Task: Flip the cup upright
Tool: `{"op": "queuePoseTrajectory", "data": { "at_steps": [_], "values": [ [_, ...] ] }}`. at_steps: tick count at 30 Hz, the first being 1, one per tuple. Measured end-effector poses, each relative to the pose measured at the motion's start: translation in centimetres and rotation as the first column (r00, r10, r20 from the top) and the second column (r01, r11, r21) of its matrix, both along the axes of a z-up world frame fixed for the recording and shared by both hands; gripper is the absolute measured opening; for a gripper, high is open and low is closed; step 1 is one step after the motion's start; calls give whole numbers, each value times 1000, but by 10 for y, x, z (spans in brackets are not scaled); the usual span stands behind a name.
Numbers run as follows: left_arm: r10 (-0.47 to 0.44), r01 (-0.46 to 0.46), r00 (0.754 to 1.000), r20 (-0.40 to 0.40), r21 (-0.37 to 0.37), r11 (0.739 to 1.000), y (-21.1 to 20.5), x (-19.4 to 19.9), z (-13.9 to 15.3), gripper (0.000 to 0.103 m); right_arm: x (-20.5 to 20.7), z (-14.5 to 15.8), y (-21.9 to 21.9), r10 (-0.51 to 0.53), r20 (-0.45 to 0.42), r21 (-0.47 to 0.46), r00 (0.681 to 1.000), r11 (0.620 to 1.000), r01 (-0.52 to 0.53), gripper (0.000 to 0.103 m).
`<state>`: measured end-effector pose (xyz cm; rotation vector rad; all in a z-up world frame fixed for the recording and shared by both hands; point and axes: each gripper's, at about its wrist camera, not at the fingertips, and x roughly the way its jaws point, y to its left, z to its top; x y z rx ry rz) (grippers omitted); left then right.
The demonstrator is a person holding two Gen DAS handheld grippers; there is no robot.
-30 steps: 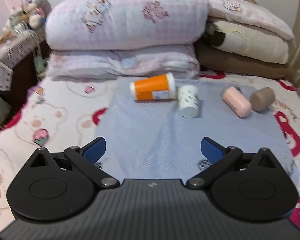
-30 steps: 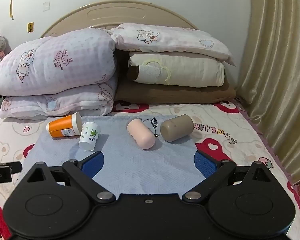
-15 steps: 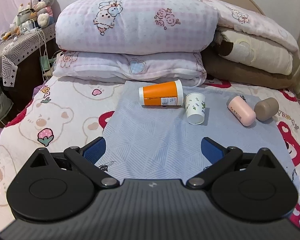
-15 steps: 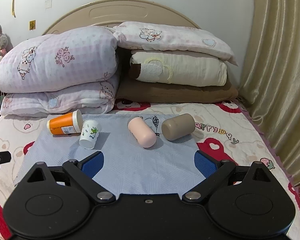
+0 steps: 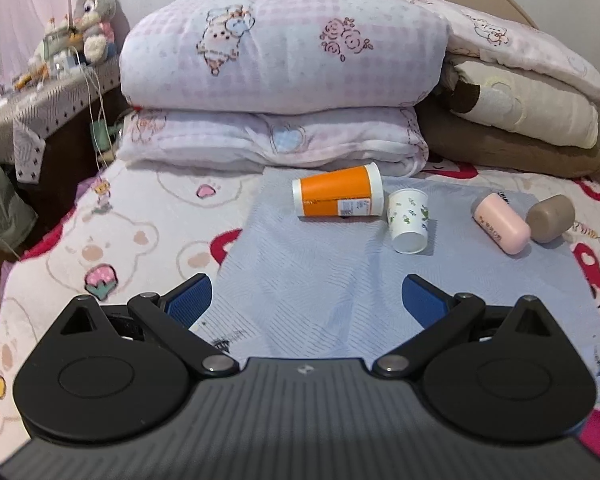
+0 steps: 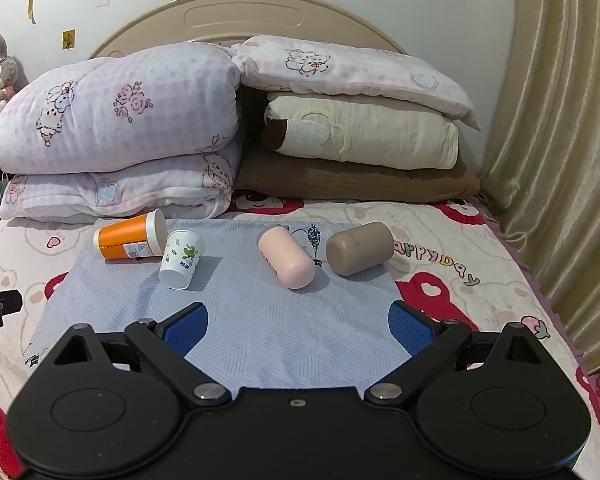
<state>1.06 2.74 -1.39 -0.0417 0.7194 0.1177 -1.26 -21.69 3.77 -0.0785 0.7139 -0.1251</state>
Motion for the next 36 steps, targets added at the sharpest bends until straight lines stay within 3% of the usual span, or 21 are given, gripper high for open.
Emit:
{"op": "queuePoseTrajectory", "data": {
  "at_steps": [8, 17, 36],
  "values": [
    [-30, 29, 999, 19, 11, 1000, -3, -2, 0, 103, 0, -3, -1, 1, -3, -1, 1000, 1000, -1, 99],
    [-78, 79, 997, 26, -30, 996, -8, -7, 2, 103, 0, -5, -3, 1, 1, 3, 1000, 1000, -1, 99],
    [-92, 92, 996, 22, -33, 995, -12, -10, 1, 103, -3, -5, -7, 17, 9, 55, 1000, 998, -17, 99]
  ]
}}
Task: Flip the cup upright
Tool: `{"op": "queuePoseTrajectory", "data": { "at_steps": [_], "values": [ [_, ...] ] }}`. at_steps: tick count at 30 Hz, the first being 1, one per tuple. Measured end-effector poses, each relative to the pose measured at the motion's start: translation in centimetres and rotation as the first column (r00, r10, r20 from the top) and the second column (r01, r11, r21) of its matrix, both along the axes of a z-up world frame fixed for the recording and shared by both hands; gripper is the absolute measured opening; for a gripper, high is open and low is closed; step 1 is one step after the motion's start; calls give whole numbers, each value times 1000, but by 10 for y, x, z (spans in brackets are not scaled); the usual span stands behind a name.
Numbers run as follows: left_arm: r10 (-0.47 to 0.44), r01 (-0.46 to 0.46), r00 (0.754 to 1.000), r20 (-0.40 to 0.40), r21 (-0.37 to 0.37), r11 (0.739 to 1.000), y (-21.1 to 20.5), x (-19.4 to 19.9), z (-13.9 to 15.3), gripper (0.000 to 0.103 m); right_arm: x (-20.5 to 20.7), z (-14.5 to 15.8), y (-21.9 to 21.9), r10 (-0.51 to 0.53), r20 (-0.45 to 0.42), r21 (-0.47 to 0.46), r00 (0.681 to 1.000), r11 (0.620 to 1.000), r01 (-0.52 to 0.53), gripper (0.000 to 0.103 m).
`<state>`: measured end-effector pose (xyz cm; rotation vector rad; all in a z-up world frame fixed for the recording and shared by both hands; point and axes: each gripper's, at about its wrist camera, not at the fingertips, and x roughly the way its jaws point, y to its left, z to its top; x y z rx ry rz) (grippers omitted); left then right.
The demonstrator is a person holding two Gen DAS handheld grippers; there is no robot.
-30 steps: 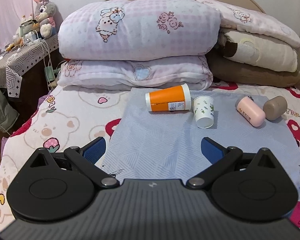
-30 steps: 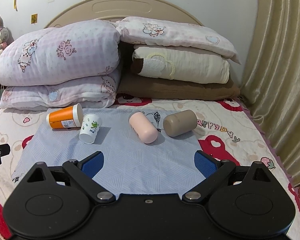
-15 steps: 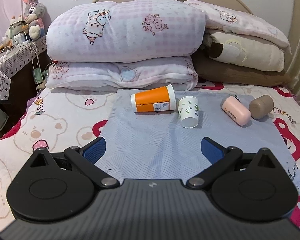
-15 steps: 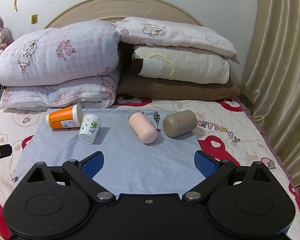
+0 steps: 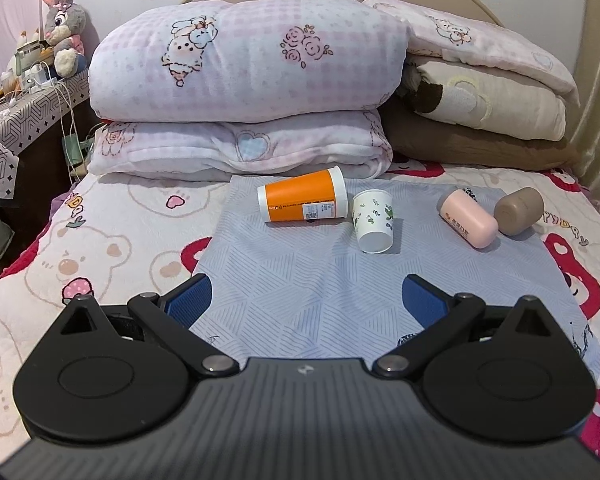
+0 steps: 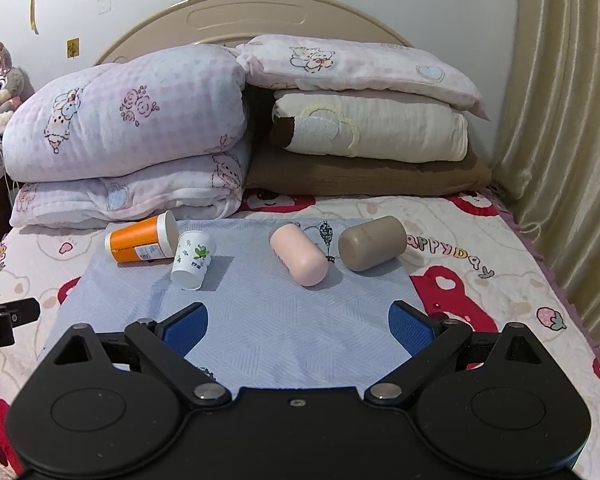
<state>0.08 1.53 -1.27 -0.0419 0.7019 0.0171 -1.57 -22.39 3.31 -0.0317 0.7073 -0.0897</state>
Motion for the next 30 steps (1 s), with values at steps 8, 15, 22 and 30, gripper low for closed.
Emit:
{"op": "queuePoseTrajectory", "data": {
  "at_steps": [8, 15, 22, 30],
  "values": [
    [-1, 1, 1000, -4, 1, 1000, -1, -1, -2, 103, -2, 2, 0, 20, 24, 20, 1000, 1000, -20, 103],
    [6, -5, 1000, -23, 9, 1000, -2, -1, -9, 103, -2, 6, -2, 29, 24, 63, 999, 998, -30, 103],
    [1, 0, 999, -38, 16, 1000, -1, 1, -7, 103, -3, 3, 0, 29, 19, 50, 999, 998, -30, 103],
    [-26, 24, 995, -96, -19, 1000, 0, 14, 6, 103, 1, 5, -3, 64, 20, 66, 998, 996, -65, 103]
  ]
}}
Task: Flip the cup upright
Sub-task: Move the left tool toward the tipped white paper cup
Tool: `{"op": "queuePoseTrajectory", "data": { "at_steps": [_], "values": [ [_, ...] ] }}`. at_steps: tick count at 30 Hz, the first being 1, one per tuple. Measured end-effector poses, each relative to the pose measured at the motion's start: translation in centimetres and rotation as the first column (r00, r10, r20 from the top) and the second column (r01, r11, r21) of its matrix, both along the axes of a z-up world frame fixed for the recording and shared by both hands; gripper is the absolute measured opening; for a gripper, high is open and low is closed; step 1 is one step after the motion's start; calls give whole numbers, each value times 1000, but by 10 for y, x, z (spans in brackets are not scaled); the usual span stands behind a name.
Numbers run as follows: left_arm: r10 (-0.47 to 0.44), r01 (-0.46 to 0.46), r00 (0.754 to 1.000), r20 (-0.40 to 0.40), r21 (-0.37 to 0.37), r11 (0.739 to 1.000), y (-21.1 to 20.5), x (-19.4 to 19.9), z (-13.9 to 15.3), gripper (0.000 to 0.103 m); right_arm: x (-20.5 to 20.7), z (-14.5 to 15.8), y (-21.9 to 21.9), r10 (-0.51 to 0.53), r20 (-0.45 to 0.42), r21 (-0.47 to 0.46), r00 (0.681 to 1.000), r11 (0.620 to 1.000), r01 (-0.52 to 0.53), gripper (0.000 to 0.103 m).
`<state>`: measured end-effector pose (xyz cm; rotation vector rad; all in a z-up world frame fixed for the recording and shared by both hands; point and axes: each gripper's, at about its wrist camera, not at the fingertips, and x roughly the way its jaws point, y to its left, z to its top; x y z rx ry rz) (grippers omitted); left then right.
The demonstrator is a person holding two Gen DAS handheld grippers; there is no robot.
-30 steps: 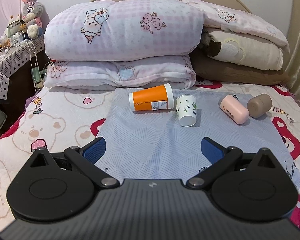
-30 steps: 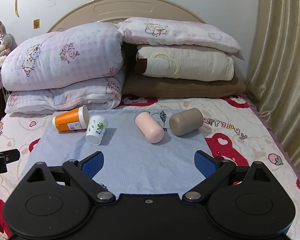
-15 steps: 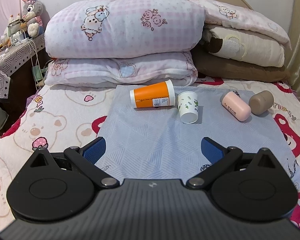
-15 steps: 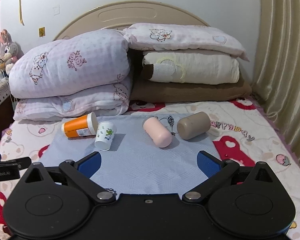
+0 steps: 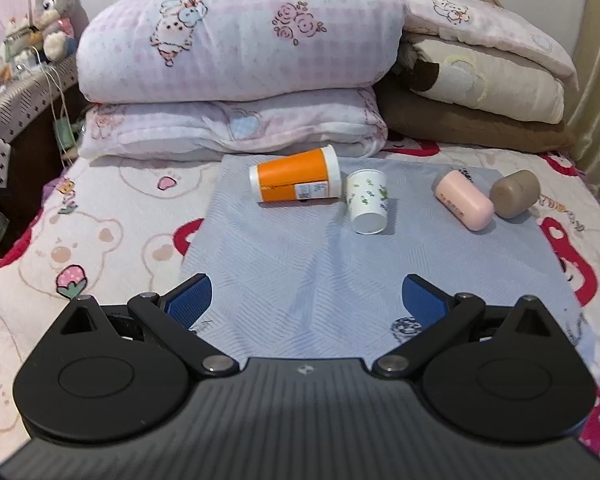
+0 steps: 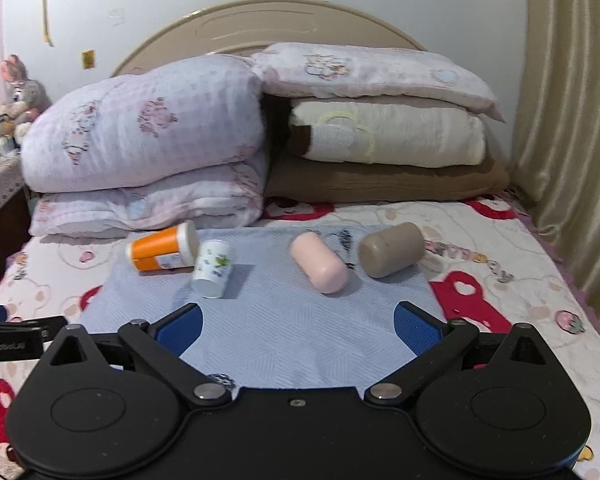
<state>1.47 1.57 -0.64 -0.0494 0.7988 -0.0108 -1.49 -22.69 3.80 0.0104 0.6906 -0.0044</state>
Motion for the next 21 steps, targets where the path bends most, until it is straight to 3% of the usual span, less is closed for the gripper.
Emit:
{"op": "queuePoseTrajectory", "data": {
  "at_steps": [5, 10, 15, 21],
  "values": [
    [-74, 74, 997, 8, 22, 997, -4, 19, 21, 103, 20, 5, 5, 160, -38, 49, 986, 986, -158, 103],
    [-124, 122, 992, 9, 97, 988, -14, 54, 31, 103, 50, -2, 25, 330, -102, 33, 938, 944, -329, 103],
    [-128, 131, 991, -41, 75, 989, -22, 100, 12, 103, 87, -24, 45, 438, -189, 90, 879, 899, -428, 103],
    [-114, 118, 989, -98, 29, 993, -24, 146, -22, 103, 122, -53, 43, 481, -186, 218, 857, 870, -441, 103]
  ]
}}
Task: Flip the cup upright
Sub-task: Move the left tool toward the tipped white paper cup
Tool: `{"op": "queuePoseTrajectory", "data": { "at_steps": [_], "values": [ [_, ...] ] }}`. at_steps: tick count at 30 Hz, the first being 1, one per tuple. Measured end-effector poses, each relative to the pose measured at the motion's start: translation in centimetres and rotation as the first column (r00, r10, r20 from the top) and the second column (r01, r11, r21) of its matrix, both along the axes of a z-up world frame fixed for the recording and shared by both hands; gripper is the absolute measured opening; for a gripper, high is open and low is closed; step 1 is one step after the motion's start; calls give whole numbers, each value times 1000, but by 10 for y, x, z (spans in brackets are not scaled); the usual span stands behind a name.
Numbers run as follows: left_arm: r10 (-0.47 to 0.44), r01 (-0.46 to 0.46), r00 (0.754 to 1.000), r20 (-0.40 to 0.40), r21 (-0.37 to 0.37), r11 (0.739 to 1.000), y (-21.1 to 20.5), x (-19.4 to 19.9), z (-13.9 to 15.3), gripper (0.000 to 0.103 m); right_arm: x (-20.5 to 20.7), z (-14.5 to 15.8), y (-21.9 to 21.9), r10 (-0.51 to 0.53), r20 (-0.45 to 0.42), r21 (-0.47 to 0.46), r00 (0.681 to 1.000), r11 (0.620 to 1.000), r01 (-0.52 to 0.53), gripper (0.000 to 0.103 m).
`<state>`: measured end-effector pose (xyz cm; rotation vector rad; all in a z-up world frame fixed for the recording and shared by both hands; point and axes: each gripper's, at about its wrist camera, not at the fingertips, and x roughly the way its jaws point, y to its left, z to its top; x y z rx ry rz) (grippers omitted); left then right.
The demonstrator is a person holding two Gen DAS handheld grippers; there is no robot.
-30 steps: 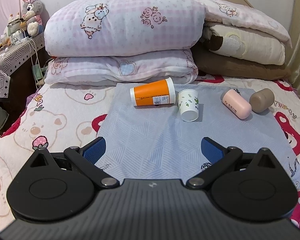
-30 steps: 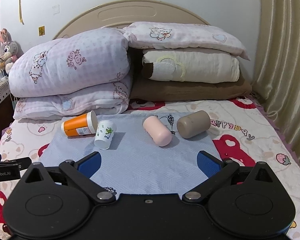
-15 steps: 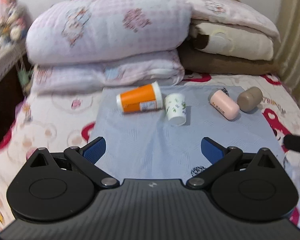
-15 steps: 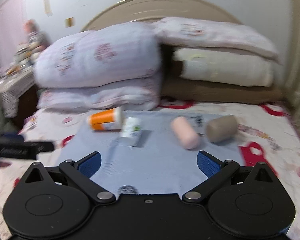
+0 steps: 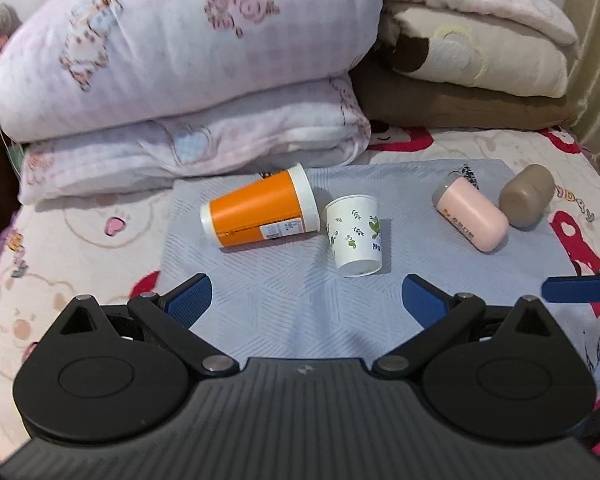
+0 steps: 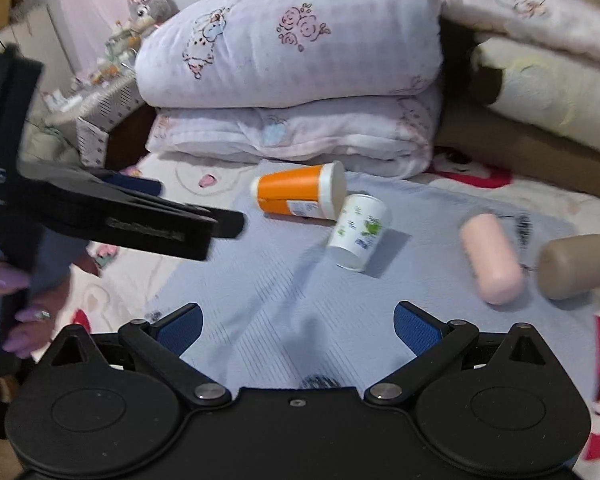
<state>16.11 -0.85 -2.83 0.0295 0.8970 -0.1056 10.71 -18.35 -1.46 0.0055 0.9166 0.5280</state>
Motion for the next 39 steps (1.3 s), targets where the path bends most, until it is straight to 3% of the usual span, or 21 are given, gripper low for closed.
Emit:
{"op": "queuePoseTrajectory", "data": {
  "at_steps": [7, 11, 16, 20, 28, 33, 39],
  "values": [
    [16, -18, 999, -28, -62, 998, 6, 31, -36, 101, 47, -47, 8, 74, 57, -40, 996, 997, -72, 103],
    [16, -24, 998, -65, -113, 993, 15, 41, -56, 100, 66, -74, 10, 66, 33, -32, 997, 997, -65, 102],
    [24, -28, 999, -27, -158, 987, 25, 52, -76, 100, 86, -96, 10, 46, -41, 46, 998, 998, -44, 100],
    [25, -25, 1000, -3, -225, 974, 31, 62, -95, 99, 96, -108, 13, 56, -46, 48, 997, 997, -54, 96],
    [15, -13, 1000, 4, -271, 963, 33, 71, -121, 92, 118, -127, 25, 61, -13, 26, 998, 998, -61, 96],
    [59, -50, 998, 14, -358, 932, 41, 75, -132, 84, 126, -132, 37, 32, 2, 55, 999, 998, -32, 96],
    [59, -55, 998, -1, -382, 923, 44, 75, -140, 80, 137, -148, 51, -29, 49, -33, 998, 999, 31, 94]
  ]
}}
